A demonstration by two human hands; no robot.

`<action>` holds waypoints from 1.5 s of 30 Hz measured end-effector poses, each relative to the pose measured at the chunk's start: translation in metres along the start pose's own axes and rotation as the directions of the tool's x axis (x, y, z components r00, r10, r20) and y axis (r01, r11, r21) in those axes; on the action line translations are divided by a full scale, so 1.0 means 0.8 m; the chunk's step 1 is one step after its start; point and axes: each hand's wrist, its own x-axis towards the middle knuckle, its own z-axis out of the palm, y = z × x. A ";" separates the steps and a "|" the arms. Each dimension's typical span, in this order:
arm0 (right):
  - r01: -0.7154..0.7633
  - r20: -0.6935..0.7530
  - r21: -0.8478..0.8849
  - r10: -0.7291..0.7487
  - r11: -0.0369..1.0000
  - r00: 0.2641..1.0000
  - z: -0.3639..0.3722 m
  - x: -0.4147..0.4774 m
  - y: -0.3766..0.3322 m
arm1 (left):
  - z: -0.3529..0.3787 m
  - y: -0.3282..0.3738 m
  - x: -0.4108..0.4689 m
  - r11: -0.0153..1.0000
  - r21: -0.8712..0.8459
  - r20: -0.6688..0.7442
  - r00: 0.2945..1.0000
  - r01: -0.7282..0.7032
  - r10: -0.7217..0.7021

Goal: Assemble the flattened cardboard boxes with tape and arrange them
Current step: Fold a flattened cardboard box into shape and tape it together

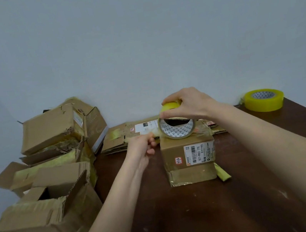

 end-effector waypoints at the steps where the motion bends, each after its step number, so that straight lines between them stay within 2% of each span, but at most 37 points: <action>1: -0.003 0.004 -0.016 0.003 1.000 1.000 -0.001 -0.001 -0.003 | -0.001 -0.002 -0.001 0.999 -0.031 0.007 1.000 0.027 -0.027; 7: 0.007 0.026 -0.112 -0.004 0.994 1.000 -0.002 -0.005 -0.018 | -0.005 -0.013 -0.002 0.965 -0.210 0.044 0.988 0.156 -0.151; 11: 0.027 0.060 -0.170 -0.016 0.985 0.998 0.002 -0.006 -0.024 | -0.008 -0.018 -0.009 0.956 -0.234 0.045 0.984 0.177 -0.171; 13: 0.034 0.069 -0.124 -0.026 0.992 0.997 0.002 -0.007 -0.018 | -0.007 -0.019 -0.011 0.975 -0.168 0.021 0.989 0.148 -0.147; 15: 0.004 0.075 0.059 -0.008 0.998 0.997 0.001 -0.013 -0.002 | -0.003 -0.019 -0.015 0.993 -0.042 0.004 0.994 0.109 -0.109; 17: -0.041 0.083 0.243 0.021 0.969 0.996 0.004 -0.028 0.018 | 0.005 -0.020 -0.019 0.998 0.013 0.000 0.998 0.065 -0.065; 19: -0.036 0.024 0.320 0.030 0.947 0.999 0.014 -0.041 0.036 | 0.013 -0.019 -0.021 0.999 0.032 -0.010 1.000 0.019 -0.018; 22: 0.009 -0.053 0.252 0.005 0.968 0.999 0.023 -0.042 0.041 | 0.017 -0.017 -0.022 0.997 0.076 -0.017 1.000 0.000 0.001; 27: 0.026 -0.029 0.231 -0.019 0.973 0.999 0.029 -0.031 0.032 | 0.007 -0.023 -0.021 0.988 0.154 -0.003 1.000 -0.029 0.030; 33: 0.031 -0.005 0.131 -0.031 0.991 1.000 0.017 -0.023 0.023 | -0.004 -0.030 -0.016 0.986 0.160 -0.066 0.996 -0.056 0.067; 35: 0.044 0.008 0.114 -0.045 0.993 0.999 0.012 -0.018 0.021 | -0.016 -0.030 -0.012 0.975 0.215 -0.113 0.991 -0.048 0.074; 38: 0.033 0.006 0.157 -0.034 0.987 0.999 0.006 -0.013 0.029 | -0.019 -0.035 -0.011 0.951 0.306 -0.066 0.995 -0.050 0.074; 42: -0.001 -0.022 0.221 0.006 0.975 1.000 0.011 -0.017 0.043 | 0.004 -0.050 -0.005 0.947 0.302 -0.018 0.993 -0.106 0.117; 45: -0.006 -0.053 0.253 0.020 0.967 0.998 0.014 -0.023 0.045 | 0.019 -0.059 0.008 0.865 0.490 -0.002 0.993 -0.105 0.122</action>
